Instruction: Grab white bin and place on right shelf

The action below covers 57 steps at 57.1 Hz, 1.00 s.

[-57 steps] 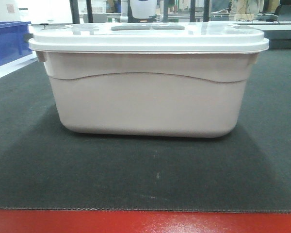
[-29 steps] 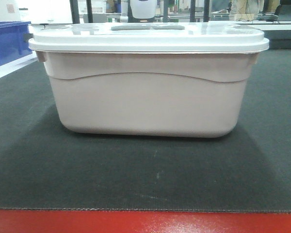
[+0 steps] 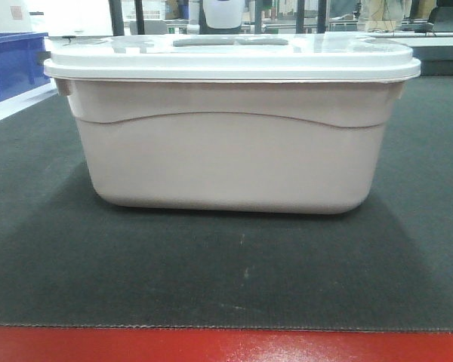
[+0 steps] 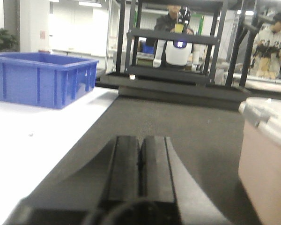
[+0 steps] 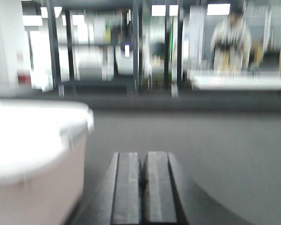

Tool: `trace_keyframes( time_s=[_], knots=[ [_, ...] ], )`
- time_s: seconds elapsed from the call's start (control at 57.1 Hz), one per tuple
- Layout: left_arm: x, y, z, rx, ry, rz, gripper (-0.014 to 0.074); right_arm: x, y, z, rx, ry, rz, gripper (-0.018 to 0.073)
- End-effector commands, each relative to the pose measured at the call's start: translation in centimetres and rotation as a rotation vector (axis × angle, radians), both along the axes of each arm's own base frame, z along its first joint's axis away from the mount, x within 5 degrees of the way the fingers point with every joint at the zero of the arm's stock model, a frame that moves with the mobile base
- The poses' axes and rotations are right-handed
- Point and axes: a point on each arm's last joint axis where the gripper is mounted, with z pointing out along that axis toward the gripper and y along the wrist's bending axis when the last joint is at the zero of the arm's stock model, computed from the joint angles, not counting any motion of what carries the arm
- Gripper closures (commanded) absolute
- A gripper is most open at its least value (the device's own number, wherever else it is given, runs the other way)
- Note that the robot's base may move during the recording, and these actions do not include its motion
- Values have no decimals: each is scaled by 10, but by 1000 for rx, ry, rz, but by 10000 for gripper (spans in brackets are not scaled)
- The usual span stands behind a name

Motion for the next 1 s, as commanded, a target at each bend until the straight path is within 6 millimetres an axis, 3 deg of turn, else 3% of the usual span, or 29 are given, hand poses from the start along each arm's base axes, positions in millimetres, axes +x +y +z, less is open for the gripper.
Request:
trace_keyframes(
  time_s=[0.0,0.193,0.298,0.403,0.49,0.683,0.823,0.98],
  knots=[
    [-15,2,50,-21,-194,4,713,-22,-2,55,4,-269,-10,489],
    [-31,-6,127,5,-118,-80,694,-40,-1,117,1,-283,3,489],
    [-24,-10,159,9,-19,-124,591,-39,-1,144,0,-277,5,488],
    [-7,-15,182,-16,94,-180,424,-28,0,161,-2,-240,7,452],
    [12,-19,190,-23,202,-212,314,-9,1,163,-6,-151,11,338],
    [57,-25,183,-92,388,-269,201,35,3,151,-17,72,18,-92],
    [81,-30,176,-114,538,-315,102,57,5,140,-18,189,23,-69],
    [105,-38,190,-101,698,-396,78,74,9,145,30,351,60,-69]
  ],
)
